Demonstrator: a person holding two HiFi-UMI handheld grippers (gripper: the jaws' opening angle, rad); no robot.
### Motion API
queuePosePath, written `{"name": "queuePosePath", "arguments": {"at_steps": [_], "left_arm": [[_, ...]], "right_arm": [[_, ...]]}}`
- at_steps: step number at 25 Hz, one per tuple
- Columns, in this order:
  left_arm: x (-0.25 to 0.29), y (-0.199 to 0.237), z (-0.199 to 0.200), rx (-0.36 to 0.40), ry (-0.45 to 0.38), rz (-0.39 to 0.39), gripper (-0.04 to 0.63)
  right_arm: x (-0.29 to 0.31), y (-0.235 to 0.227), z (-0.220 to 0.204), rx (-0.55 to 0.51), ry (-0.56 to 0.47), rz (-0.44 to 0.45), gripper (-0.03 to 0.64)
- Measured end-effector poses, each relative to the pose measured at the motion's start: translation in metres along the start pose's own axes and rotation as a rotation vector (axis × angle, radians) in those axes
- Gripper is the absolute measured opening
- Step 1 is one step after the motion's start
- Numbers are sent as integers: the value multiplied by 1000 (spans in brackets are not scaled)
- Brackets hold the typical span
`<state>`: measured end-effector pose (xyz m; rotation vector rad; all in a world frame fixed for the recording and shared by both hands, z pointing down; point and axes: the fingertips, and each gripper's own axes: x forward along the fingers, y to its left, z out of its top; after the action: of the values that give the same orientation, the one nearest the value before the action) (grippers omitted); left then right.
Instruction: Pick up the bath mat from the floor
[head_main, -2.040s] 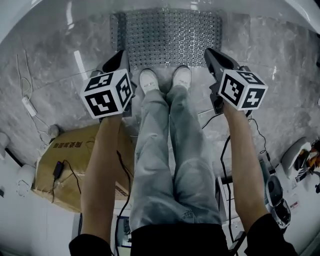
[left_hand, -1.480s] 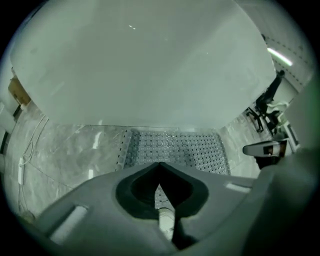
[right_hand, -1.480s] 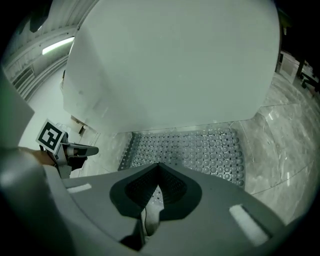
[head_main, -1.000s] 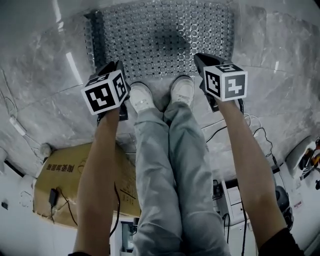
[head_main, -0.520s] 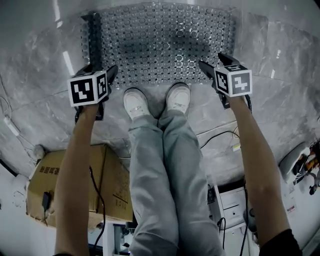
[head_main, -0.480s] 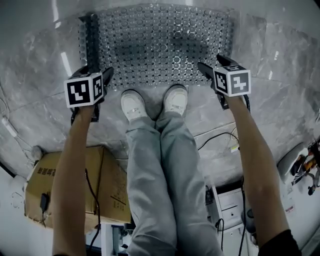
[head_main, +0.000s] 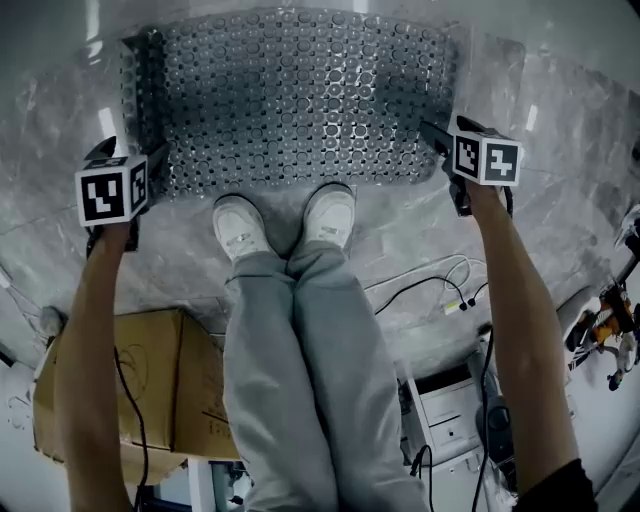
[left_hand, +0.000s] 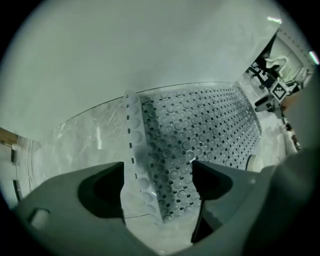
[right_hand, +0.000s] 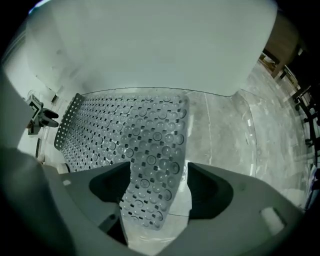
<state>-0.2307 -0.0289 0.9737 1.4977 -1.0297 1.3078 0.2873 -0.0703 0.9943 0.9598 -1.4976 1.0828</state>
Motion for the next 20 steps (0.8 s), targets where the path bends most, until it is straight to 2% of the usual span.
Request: {"name": "queuePosePath", "arguments": {"at_steps": [5,9,13,16,20], "left_arm": [[15,27,-11,-95,24,21,434],[38,33,-8,-157,3,23,434],[51,37,-15,-167,12,13,434],[56,38,-7,-174,-18,-2,426],[57,29,-4,-200,-27,-41,423]], "right_arm": [[13,-12,-3,29,-1,16,368],[25,-26,2,-15,16,53,368],[39,-15,8,-37,17,129,364],[46,-6,18,-72,22,175,364],[50,3,18,-127,54,196,354]]}}
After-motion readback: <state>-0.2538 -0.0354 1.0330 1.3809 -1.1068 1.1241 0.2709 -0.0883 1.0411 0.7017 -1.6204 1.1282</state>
